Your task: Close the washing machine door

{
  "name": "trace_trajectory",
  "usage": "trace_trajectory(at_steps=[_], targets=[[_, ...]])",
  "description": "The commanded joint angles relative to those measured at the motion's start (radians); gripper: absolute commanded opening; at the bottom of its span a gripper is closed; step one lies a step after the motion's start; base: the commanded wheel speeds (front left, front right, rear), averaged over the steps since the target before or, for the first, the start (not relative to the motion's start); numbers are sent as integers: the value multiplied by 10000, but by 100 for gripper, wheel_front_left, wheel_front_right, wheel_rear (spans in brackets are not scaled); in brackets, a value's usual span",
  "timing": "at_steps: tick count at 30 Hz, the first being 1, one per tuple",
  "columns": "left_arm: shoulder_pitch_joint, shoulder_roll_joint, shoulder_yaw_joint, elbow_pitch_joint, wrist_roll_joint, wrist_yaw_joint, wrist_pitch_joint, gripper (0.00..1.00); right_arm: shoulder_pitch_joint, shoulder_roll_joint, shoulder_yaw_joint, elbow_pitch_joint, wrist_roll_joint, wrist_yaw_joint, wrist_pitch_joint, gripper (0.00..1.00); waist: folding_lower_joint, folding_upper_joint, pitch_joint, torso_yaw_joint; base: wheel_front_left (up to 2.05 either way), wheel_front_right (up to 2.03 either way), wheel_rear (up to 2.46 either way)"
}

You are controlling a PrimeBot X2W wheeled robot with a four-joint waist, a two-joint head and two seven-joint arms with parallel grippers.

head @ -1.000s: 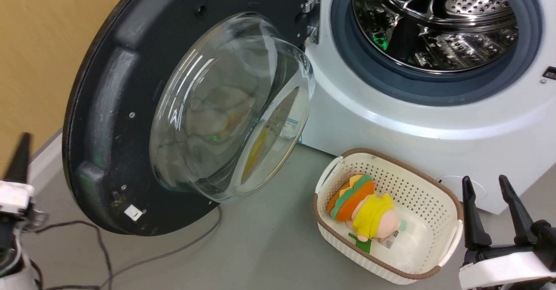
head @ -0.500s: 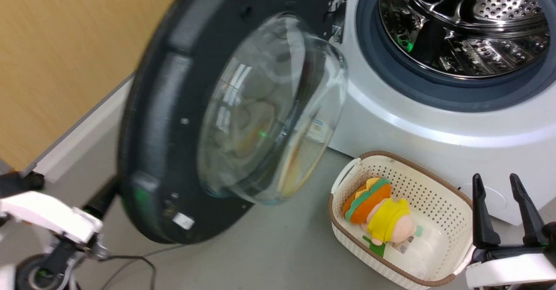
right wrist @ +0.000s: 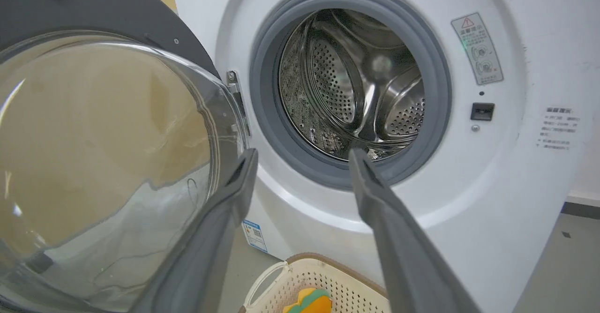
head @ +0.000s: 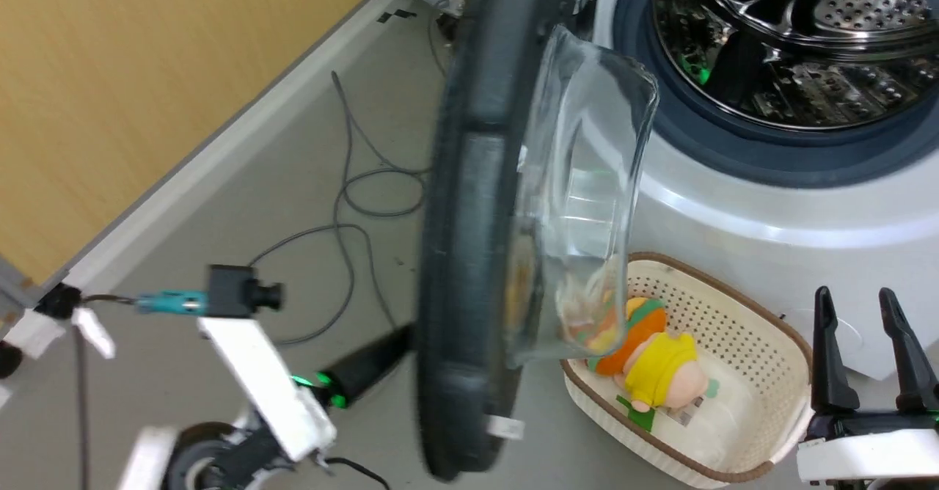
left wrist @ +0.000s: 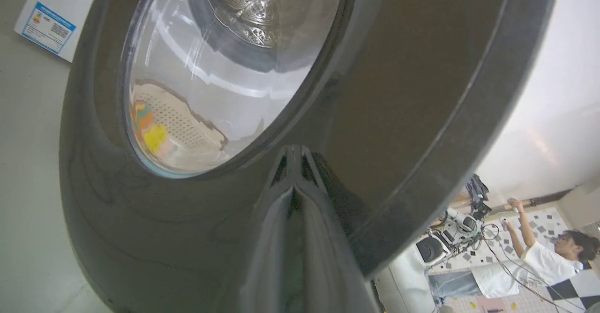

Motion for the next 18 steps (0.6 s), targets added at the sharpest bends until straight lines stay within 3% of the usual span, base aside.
trace_trajectory(at_steps=[1, 8, 18], targets=[[-108, -12, -351, -154, -125, -72, -28, 0, -187, 20, -10, -67, 32, -7, -51, 100, 0, 0, 21, -237, 0, 0, 0], [-518, -252, -1836, -280, -322, -72, -756, 0, -298, 20, -42, -123, -6, -7, -51, 100, 0, 0, 145, -1175, 0, 0, 0], [-1332, -679, -3528, 812, -249, -73, -2594, 0, -535, 20, -77, -140, 23, -7, -51, 100, 0, 0, 455, -2623, 0, 0, 0]])
